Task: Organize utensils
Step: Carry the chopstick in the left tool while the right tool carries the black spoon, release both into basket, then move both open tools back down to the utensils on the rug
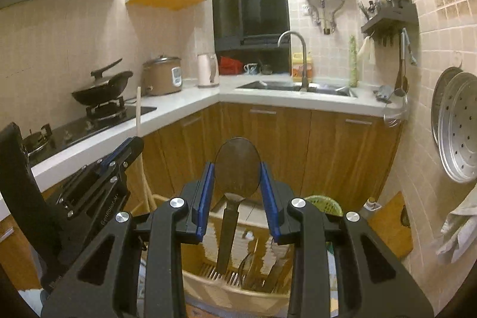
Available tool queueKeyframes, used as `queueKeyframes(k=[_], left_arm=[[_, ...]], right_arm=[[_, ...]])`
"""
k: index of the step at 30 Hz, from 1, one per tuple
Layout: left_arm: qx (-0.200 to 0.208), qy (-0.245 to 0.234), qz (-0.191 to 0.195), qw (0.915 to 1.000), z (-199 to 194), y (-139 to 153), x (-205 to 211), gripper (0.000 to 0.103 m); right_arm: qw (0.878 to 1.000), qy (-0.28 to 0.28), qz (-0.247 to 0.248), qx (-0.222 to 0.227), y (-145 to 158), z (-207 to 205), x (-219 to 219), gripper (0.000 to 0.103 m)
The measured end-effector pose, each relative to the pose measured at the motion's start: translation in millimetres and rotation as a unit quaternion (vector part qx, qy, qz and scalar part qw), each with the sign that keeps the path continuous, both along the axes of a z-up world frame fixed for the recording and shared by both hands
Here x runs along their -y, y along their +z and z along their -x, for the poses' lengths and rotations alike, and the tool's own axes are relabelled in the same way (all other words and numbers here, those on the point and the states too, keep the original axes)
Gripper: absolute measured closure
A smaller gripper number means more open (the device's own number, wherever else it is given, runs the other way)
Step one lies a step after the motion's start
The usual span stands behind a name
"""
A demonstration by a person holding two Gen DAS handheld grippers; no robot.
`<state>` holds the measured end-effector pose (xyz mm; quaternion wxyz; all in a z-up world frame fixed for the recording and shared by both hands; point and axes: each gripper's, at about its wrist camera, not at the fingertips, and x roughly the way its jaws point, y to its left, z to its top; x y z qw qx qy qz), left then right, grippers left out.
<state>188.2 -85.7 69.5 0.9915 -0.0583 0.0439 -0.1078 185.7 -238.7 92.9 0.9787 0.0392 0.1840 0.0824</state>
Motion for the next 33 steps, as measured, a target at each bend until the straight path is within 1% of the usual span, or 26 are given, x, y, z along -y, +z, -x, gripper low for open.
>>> queueKeyframes(k=[2,3,4,5,7,9,10,13,15,17,18,19,20,22,24,26,27,28,29,31,32,33], left_arm=[[-0.005,-0.009,-0.003,0.9999,9.2,0.3,-5.5,0.083],[-0.011,-0.017,-0.002,0.9998,12.8,-0.1,-8.7,0.073],[-0.017,-0.025,0.001,0.9996,19.8,0.9,-14.1,0.070],[-0.022,-0.032,0.001,0.9992,25.6,2.1,-18.5,0.070],[-0.031,-0.046,0.002,0.9985,38.2,5.9,-26.9,0.070],[-0.042,-0.057,0.006,0.9975,49.4,10.1,-37.3,0.070],[-0.051,-0.066,0.013,0.9964,55.0,12.6,-43.9,0.070],[-0.075,-0.088,0.032,0.9927,67.4,18.5,-58.1,0.068],[-0.106,-0.105,0.041,0.9879,74.6,22.1,-67.1,0.068],[-0.144,-0.128,0.046,0.9802,78.0,21.5,-70.9,0.068],[-0.170,-0.143,0.048,0.9738,79.0,19.9,-71.6,0.068],[-0.188,-0.152,0.049,0.9691,79.6,18.6,-71.4,0.068],[-0.216,-0.164,0.044,0.9615,82.2,13.9,-69.7,0.068],[-0.251,-0.177,0.027,0.9513,86.9,4.5,-64.8,0.068],[-0.303,-0.188,-0.018,0.9340,93.4,-11.7,-53.2,0.068],[-0.345,-0.192,-0.073,0.9158,102.9,-30.8,-40.8,0.068],[-0.354,-0.191,-0.098,0.9104,108.8,-39.5,-36.5,0.068],[-0.362,-0.188,-0.129,0.9039,116.3,-49.7,-31.7,0.068],[-0.369,-0.186,-0.146,0.8986,119.7,-56.6,-30.2,0.068],[-0.389,-0.194,-0.169,0.8844,125.0,-69.5,-28.2,0.068],[-0.400,-0.202,-0.179,0.8760,127.8,-76.5,-27.6,0.068],[-0.408,-0.205,-0.189,0.8695,129.7,-82.5,-27.4,0.068]], right_arm=[[1.000,0.013,0.004,-0.015,-2.3,4.6,-0.9,0.073],[0.999,0.021,0.002,-0.027,-3.3,8.0,-0.2,0.069],[0.999,0.026,0.000,-0.034,-3.7,10.7,0.8,0.052],[0.999,0.035,-0.003,-0.042,-3.8,15.5,2.8,0.039],[0.998,0.048,-0.006,-0.047,-2.3,27.5,5.4,0.039],[0.996,0.058,-0.014,-0.064,-0.9,37.9,9.3,0.039],[0.995,0.061,-0.022,-0.076,0.1,45.3,12.7,0.039],[0.991,0.068,-0.018,-0.111,1.7,66.3,17.6,0.039],[0.987,0.076,-0.011,-0.140,-0.6,78.0,19.3,0.039],[0.980,0.084,-0.006,-0.180,-7.7,88.0,20.3,0.039],[0.976,0.088,-0.004,-0.199,-12.9,91.4,20.2,0.039],[0.969,0.094,0.002,-0.227,-22.0,95.6,18.5,0.039],[0.966,0.098,0.008,-0.241,-27.9,98.3,16.6,0.039],[0.954,0.109,0.026,-0.277,-46.7,104.5,8.6,0.039],[0.943,0.120,0.040,-0.308,-65.0,106.6,2.7,0.044],[0.927,0.124,0.063,-0.348,-89.5,108.4,-4.5,0.053],[0.922,0.127,0.068,-0.360,-97.0,108.5,-6.9,0.055],[0.914,0.133,0.073,-0.376,-107.2,109.4,-9.6,0.060],[0.909,0.136,0.076,-0.387,-115.0,110.1,-10.4,0.066],[0.900,0.140,0.080,-0.405,-127.6,111.0,-12.4,0.066],[0.898,0.141,0.081,-0.408,-130.8,112.5,-12.2,0.067],[0.896,0.143,0.083,-0.412,-133.6,113.0,-12.7,0.068]])
